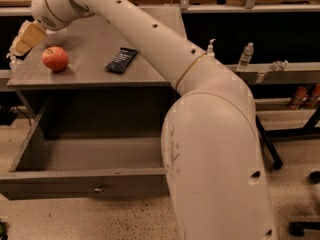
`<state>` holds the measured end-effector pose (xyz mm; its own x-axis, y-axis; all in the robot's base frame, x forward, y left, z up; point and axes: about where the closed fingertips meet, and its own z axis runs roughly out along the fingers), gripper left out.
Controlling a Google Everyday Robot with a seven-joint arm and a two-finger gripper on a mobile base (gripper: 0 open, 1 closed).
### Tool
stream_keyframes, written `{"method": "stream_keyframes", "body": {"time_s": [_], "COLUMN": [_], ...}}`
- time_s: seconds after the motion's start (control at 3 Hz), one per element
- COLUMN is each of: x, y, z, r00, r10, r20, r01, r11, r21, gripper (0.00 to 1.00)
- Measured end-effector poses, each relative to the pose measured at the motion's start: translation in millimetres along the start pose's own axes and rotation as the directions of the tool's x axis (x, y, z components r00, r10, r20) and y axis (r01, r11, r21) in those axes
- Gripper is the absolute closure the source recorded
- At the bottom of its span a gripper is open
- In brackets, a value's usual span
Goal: Place apple into top drawer
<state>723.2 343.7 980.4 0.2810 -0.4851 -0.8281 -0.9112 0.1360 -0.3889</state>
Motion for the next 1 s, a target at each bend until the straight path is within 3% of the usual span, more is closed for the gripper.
{"method": "stream_keyframes", "body": {"time_s": [0.33,0.67,1.0], "x": [-0.5,16.0,83.2], "y": [-0.2,3.7,26.3], "z": [-0.5,2.1,15.3], "r00": [1.0,0.999,0.983], "r10": [-0.001,0.033,0.167], "r20": [0.002,-0.014,-0.079], "r01": [0.001,-0.033,-0.166], "r11": [1.0,0.9994,0.986], "r21": [0.001,0.005,0.011], "gripper": [0.0,0.0,0.0]}}
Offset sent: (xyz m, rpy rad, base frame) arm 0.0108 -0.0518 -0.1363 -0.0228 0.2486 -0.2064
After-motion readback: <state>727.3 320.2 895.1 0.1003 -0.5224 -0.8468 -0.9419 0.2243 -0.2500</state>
